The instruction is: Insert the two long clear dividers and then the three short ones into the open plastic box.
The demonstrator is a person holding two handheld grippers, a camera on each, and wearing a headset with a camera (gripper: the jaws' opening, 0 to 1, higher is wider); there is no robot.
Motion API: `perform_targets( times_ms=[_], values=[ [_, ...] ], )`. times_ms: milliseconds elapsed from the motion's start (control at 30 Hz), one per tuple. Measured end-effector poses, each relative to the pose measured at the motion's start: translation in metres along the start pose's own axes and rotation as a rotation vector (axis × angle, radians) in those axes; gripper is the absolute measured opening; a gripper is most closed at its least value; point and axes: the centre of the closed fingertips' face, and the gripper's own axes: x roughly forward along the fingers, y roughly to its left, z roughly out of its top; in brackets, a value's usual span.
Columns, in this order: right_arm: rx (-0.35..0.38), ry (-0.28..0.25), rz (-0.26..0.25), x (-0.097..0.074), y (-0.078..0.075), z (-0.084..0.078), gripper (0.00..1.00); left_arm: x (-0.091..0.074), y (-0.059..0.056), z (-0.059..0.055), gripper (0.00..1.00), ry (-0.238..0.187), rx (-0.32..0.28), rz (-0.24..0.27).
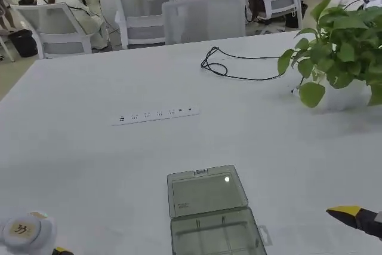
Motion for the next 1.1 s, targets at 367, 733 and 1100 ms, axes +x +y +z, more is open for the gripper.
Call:
perform_targets(
  times_ms=[367,733,1100],
  values=[
    [0.001,-0.010,-0.001,0.003,-0.003,0.002,0.70,0.008,0.006,-0.008,0.43,0.067,0.034,0.050],
    [0.007,-0.011,-0.006,0.002,-0.002,0.001,0.70,0.011,0.010,-0.009,0.38,0.091,0.042,0.099],
    [0.008,-0.016,-0.009,0.003,-0.003,0.002,0.69,0.012,0.012,-0.009,0.37,0.116,0.023,0.106]
  ],
)
